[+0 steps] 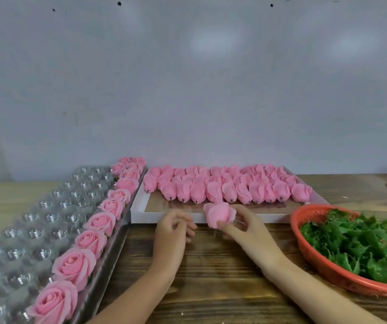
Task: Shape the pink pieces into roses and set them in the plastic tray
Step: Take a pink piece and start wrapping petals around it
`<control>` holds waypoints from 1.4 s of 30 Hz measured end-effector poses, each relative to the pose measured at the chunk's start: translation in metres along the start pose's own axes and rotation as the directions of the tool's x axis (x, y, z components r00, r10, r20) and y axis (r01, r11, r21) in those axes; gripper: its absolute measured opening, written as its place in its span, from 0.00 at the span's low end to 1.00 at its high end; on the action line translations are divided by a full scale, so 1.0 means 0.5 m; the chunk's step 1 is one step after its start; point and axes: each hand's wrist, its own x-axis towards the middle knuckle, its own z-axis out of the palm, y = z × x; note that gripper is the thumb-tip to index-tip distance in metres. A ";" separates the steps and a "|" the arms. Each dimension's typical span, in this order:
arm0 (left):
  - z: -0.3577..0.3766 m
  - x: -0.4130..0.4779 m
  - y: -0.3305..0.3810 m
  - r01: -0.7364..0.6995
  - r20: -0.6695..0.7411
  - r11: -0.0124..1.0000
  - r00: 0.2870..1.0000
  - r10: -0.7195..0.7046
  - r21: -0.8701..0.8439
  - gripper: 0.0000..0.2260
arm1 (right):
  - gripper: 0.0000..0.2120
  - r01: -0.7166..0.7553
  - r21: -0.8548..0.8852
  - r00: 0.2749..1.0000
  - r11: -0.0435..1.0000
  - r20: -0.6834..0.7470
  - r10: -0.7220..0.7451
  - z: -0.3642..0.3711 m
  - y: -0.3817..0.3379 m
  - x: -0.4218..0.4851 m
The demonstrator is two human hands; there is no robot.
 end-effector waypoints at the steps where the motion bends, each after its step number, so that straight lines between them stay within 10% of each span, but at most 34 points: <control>1: 0.001 0.000 -0.003 -0.013 0.026 1.000 1.000 0.013 0.012 0.13 | 0.12 0.023 0.023 0.999 0.999 -0.026 -0.022 0.007 0.010 0.001; 16: 0.005 -0.033 0.012 -0.158 0.399 0.979 0.912 0.094 0.130 0.22 | 0.13 0.204 0.082 0.978 0.975 0.028 -0.207 0.009 0.046 0.004; 42: 0.012 -0.033 -0.006 -0.304 0.363 0.908 0.912 0.190 0.289 0.13 | 0.16 0.269 0.205 0.956 0.941 0.063 -0.287 0.016 0.042 -0.001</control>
